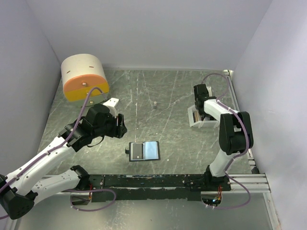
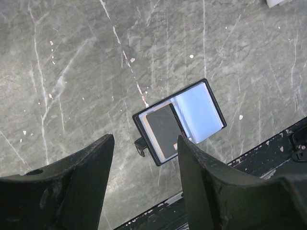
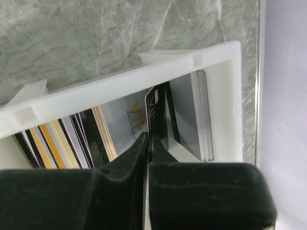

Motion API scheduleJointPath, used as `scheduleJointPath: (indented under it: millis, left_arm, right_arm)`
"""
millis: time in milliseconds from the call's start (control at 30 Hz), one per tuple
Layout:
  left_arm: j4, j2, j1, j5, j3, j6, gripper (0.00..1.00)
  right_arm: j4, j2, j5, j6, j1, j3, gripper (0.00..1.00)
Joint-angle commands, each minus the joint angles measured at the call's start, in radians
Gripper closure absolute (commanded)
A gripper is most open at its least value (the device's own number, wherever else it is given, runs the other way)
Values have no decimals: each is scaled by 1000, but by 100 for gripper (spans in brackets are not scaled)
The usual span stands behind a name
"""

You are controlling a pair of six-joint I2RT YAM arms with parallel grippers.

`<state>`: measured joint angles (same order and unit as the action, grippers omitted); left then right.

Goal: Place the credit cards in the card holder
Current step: Pick up the credit card from the storage box.

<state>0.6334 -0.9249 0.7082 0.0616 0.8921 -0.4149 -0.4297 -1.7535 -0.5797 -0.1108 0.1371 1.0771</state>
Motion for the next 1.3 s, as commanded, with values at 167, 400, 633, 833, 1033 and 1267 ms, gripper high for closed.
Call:
scheduleJointPath:
  millis: [167, 400, 633, 833, 1033, 1267]
  left_arm:
    - [3, -13, -13, 17, -4, 7, 34]
    - [11, -16, -13, 40, -5, -2, 35]
    - [15, -19, -15, 64, -5, -13, 35]
    - [24, -25, -15, 80, -4, -30, 37]
    - [18, 4, -15, 72, -1, -67, 38]
    - [-55, 61, -15, -94, -14, -218, 39]
  right_arm:
    - [-103, 131, 30, 14, -1, 40, 100]
    - [-102, 206, 63, 4, -1, 16, 100]
    - [-106, 271, 83, -4, 0, 16, 100]
    - [-131, 345, 149, -32, 6, 27, 100]
    - [-147, 433, 255, -76, 23, 34, 100]
    - [-114, 581, 434, -150, 58, -23, 100]
